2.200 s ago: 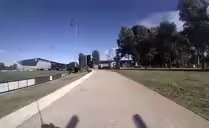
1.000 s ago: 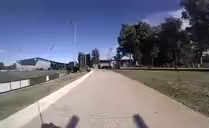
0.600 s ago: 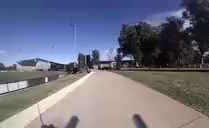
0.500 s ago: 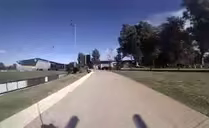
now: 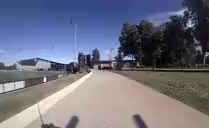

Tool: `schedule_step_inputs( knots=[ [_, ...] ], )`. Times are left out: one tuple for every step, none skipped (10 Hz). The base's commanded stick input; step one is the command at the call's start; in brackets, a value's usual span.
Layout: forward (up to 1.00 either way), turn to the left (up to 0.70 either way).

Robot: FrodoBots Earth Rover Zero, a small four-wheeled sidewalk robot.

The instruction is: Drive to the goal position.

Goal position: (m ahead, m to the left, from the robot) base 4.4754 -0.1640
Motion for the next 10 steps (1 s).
schedule_step_inputs(
  knots=[
    [1.00,-0.10],
    [1.00,-0.40],
    [1.00,-0.40],
    [1.00,-0.24],
    [1.00,-0.09],
    [1.00,0.00],
    [1.00,0.00],
    [1.00,0.00],
    [1.00,0.00],
    [1.00,0.00]
  ],
)
